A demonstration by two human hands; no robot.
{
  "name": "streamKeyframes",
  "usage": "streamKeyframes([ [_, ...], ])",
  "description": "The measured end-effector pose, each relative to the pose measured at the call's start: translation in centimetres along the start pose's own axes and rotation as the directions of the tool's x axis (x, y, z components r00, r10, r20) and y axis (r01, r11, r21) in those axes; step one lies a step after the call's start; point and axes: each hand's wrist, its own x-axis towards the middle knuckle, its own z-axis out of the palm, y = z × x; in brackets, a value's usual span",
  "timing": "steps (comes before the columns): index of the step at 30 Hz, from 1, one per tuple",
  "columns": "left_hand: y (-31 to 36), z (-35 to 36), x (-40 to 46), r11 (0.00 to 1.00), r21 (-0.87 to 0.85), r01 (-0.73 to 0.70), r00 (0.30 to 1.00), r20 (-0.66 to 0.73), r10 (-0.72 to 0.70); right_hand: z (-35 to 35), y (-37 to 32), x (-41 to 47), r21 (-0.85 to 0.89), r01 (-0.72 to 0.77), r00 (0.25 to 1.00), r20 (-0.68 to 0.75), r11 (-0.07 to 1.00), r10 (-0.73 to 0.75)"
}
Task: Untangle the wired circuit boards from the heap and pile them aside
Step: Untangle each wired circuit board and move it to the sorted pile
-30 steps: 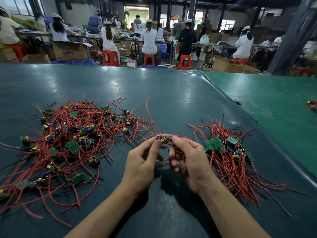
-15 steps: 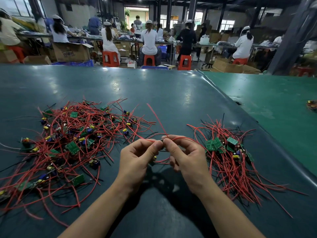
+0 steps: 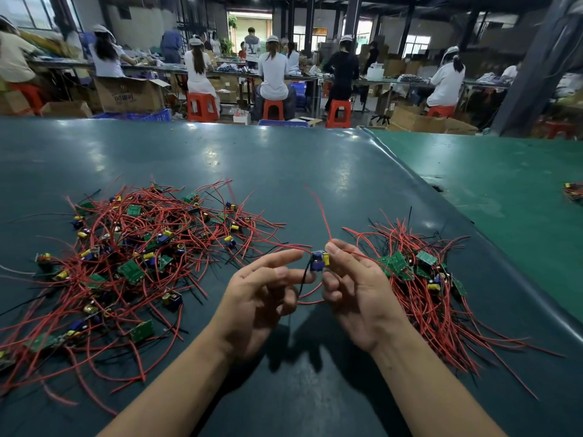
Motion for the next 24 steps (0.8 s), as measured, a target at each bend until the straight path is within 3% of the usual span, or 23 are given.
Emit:
streamKeyframes([
  [2, -0.4, 0.1, -0.1, 0.993, 0.109, -0.047, 0.999, 0.008, 0.047, 0.2, 0.2, 0.0, -0.024, -0.034, 0.999, 0.013, 0.999, 0.034],
  [4, -0.8, 0.4, -0.2, 0.945, 0.259, -0.198, 0.980, 0.048, 0.192, 0.2, 0.4, 0.0, -0.076, -0.034, 0.999, 0.003, 0.997, 0.034],
  [7, -1.4, 0.1, -0.4, 0.752, 0.533, -0.388, 0.912, 0.103, 0.397, -0.1, 0.7, 0.3, -0.204, 0.019, 0.997, -0.065, 0.979, -0.033],
  [9, -1.5, 0.1, -0.4, 0.663, 0.631, -0.403, 0.889, 0.098, 0.447, 0.0, 0.8, 0.1, -0.305, 0.067, 0.993, -0.075, 0.950, -0.094],
  [11, -1.4, 0.1, -0.3, 0.664, 0.635, -0.394, 0.886, 0.071, 0.458, 0.1, 1.0, 0.0, -0.335, 0.098, 0.990, -0.061, 0.937, -0.125],
  [12, -1.5, 0.0, -0.2, 0.691, 0.609, -0.389, 0.887, 0.046, 0.459, 0.1, 1.1, 0.0, -0.332, 0.114, 0.989, -0.050, 0.936, -0.138],
  [14, -1.3, 0.1, -0.1, 0.835, 0.454, -0.312, 0.921, -0.071, 0.383, 0.1, 1.0, -0.3, -0.332, 0.159, 0.985, -0.014, 0.930, -0.174],
  [17, -0.5, 0.3, 0.2, 0.992, 0.063, -0.110, 0.976, -0.181, 0.120, 0.1, 1.0, -0.6, -0.334, 0.252, 0.967, 0.132, 0.908, -0.219],
  [20, 0.3, -0.2, 0.6, 0.988, -0.152, 0.016, 0.988, -0.152, -0.039, 0.2, 1.1, -0.9, -0.401, 0.354, 0.922, 0.302, 0.845, -0.243],
  [24, 1.0, -0.4, 0.6, 0.971, -0.194, 0.140, 0.984, -0.083, -0.159, -0.3, 1.1, -0.4, -0.458, 0.241, 0.970, 0.137, 0.855, -0.200],
])
